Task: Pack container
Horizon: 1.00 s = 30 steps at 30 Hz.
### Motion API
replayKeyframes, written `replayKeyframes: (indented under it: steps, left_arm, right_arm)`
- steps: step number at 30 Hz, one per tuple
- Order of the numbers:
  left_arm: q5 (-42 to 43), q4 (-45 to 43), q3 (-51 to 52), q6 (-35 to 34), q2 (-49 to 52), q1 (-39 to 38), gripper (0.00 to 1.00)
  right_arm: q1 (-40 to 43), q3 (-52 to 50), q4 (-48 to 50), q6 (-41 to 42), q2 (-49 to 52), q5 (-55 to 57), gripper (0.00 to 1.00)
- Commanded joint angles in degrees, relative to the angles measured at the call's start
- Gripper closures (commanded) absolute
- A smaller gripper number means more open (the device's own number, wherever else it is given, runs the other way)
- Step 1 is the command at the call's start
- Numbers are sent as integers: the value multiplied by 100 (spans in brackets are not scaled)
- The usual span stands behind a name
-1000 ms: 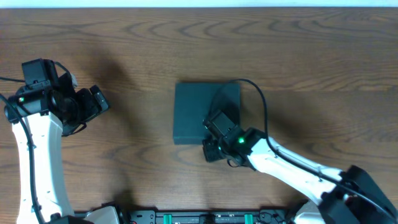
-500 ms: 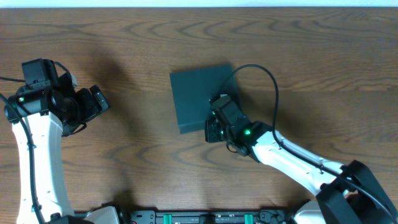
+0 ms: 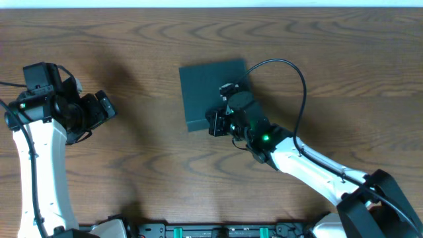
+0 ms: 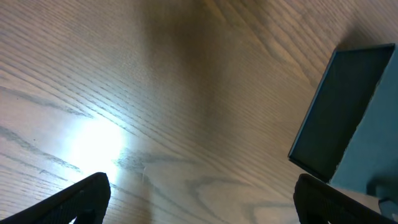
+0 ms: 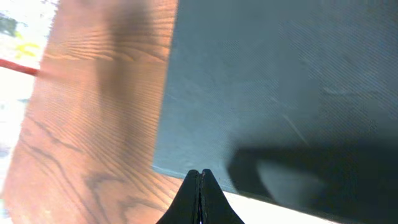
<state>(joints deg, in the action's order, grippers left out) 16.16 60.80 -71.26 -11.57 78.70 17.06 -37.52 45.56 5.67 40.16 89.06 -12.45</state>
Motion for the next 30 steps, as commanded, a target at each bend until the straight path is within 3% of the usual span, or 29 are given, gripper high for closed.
replayKeyframes:
  steps: [1, 6, 10, 14, 17, 30]
  left_arm:
    - [-7, 2, 4, 42, 28, 26, 5]
    - [-4, 2, 4, 42, 28, 26, 5]
    - [-7, 2, 4, 42, 28, 26, 5]
    - [-7, 2, 4, 42, 28, 26, 5]
    - [-4, 2, 4, 42, 28, 26, 5]
    - [-4, 2, 4, 42, 28, 26, 5]
  right_arm:
    - [-7, 31, 258, 133, 125, -382, 99]
    - [96, 273, 686, -63, 175, -629, 98]
    - [339, 1056, -66, -446, 531, -796, 99]
    - [501, 1934, -1014, -1161, 1047, -264, 99]
    - [673, 2361, -1150, -1467, 1355, 76, 98]
    - [1749, 2754, -1088, -1631, 1766, 144, 99]
